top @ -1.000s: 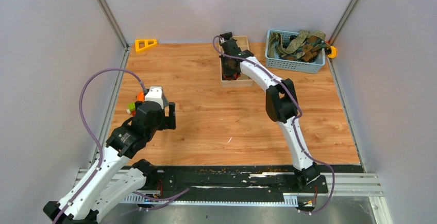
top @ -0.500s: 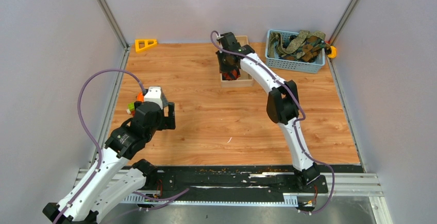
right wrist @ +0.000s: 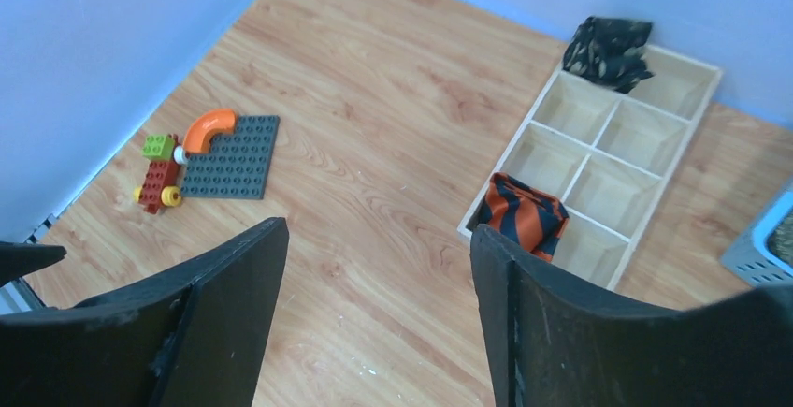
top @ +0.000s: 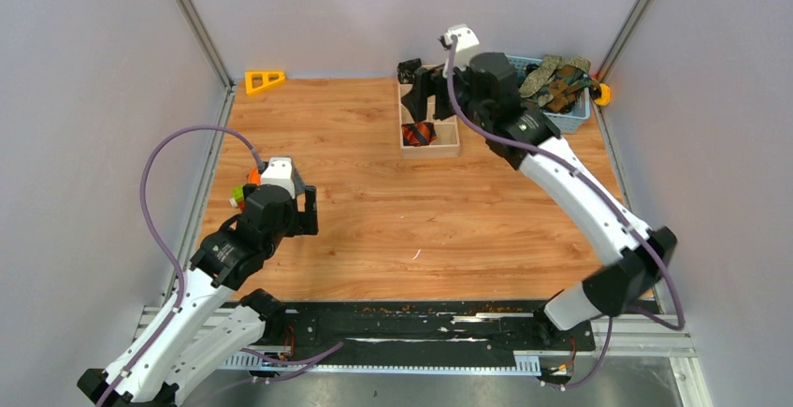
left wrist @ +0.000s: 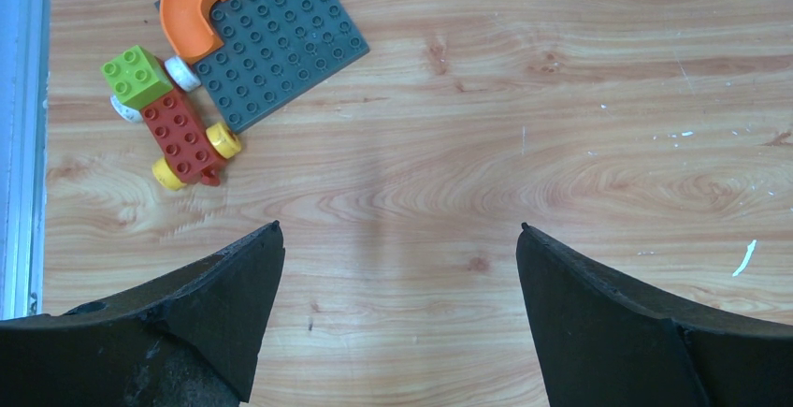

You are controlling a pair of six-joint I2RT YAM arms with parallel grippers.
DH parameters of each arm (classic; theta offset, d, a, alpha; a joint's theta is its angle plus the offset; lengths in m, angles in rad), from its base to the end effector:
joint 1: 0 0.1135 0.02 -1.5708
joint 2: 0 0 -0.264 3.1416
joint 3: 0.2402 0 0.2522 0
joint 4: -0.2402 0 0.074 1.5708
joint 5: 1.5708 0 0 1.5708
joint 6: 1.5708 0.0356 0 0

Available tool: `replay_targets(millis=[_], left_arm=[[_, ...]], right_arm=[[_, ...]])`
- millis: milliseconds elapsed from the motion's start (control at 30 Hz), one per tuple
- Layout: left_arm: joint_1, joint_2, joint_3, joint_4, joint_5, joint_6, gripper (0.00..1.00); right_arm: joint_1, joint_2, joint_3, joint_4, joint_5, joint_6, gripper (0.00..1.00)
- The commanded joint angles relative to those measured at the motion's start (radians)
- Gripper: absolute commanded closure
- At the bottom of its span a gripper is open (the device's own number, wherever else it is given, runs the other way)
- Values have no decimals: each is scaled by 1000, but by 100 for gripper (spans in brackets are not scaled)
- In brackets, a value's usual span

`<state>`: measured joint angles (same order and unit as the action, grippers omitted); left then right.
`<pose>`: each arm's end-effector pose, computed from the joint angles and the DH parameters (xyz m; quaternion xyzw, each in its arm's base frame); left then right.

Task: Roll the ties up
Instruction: Reset both arms

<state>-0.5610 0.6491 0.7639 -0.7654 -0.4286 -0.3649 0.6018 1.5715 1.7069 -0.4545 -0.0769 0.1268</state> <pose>0.1186 -0.0571 0.2963 -0.0083 0.8806 -0.0233 0.4733 0.2942 0.2054 0.4357 -0.2124 0.7818 0.2377 0.5358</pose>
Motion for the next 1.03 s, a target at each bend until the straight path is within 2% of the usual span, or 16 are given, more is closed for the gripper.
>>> replay_targets(millis=[0,100,200,367,567,867,1000], left_arm=[[1,0,-4,28,-15,3,0],[1,1,-5,30,-16,3,0],[0,3,-7,32,-16,4,0],[1,17,-5,32,-15,4,0],[0,6,-7,29,-21,3,0],[0,-7,-8,30,-19,3,0],[1,-9,-9,31,-18,4,0]], right_arm=[[1,-191,-275,278,54,-14,16],[-1,-326,-529,426,49,25,2],[-2,-412,-707,524,34,74,1],[-1,-488,-875,545,48,128,1],[-1,-510,-929,505,70,118,1],[-1,-507,-920,483,76,125,1],[-1,-507,-911,475,135,115,1]])
